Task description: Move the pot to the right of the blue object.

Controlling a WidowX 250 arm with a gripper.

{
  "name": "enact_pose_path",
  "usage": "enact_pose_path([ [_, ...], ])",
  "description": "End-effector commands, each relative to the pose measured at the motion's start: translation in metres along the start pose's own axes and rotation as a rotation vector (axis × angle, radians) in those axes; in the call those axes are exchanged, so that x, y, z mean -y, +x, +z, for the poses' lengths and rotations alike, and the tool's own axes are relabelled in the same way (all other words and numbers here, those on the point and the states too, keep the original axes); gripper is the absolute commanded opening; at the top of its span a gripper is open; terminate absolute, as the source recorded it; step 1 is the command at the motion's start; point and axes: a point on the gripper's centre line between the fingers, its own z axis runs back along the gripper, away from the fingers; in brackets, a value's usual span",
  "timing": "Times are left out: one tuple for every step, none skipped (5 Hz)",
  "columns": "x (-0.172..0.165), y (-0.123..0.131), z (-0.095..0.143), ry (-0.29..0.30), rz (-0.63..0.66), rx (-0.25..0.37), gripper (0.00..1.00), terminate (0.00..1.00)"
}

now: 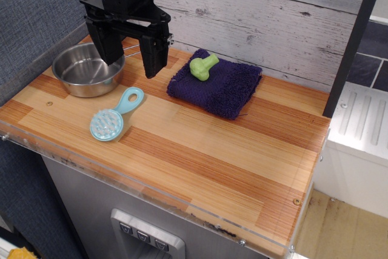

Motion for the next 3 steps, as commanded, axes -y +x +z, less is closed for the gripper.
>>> enact_pose_path([
  [0.0,0.0,0.0,0.0,0.0,0.0,1.0,0.0],
  [-0.018,0.012,-0.009,0.0,0.044,0.013,1.0,0.0],
  [-0.044,0.026,-0.017,0.004,0.1,0.032,1.0,0.0],
])
